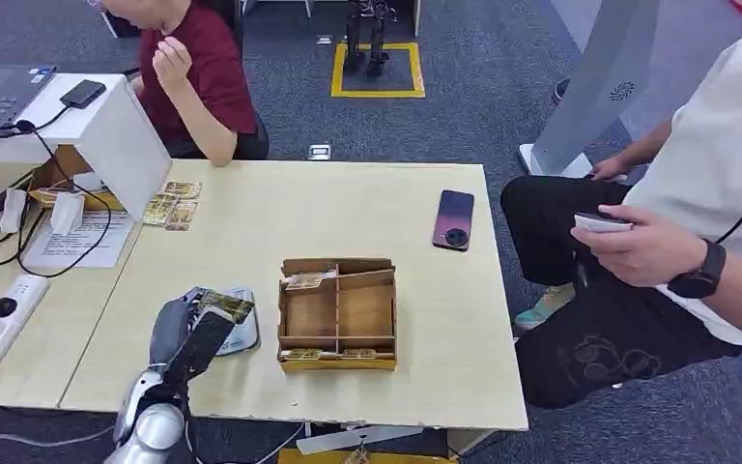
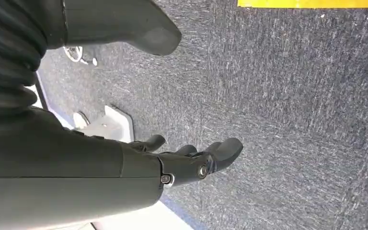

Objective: Pass the card to the sensor for recognition and then transmit it.

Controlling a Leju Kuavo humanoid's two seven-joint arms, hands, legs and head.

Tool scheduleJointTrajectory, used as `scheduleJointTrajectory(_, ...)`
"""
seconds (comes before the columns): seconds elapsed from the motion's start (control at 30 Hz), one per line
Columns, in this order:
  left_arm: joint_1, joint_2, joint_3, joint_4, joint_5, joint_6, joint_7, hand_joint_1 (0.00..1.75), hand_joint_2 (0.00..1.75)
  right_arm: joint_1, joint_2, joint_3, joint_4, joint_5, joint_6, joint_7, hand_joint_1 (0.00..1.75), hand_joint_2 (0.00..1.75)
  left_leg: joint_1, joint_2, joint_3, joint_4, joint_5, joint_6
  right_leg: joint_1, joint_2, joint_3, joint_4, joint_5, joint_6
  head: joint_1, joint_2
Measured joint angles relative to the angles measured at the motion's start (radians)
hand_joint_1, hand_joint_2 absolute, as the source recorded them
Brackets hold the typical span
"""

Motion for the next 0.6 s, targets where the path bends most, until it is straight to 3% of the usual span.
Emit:
scheduleJointTrajectory(0.23,-0.003,-0.003,0.007,0.03,0.017,-0.001,-0.006,1.75,1.75,0.0,0.0,0.0,0.002,0.005,0.001,0.0,0.0,1.75,0.0,0.0,0.0,0.0,0.0,0.0,0.0,0.0,0.0,0.0,0.0,0.0,0.0,0.0)
scheduleJointTrajectory(0.6,-0.018,-0.003,0.048,0.108,-0.081,0.089,0.023,1.75,1.75,0.0,0.0,0.0,0.002,0.018,0.0,-0.007,0.0,1.75,0.0,0.0,0.0,0.0,0.0,0.0,0.0,0.0,0.0,0.0,0.0,0.0,0.0,0.0)
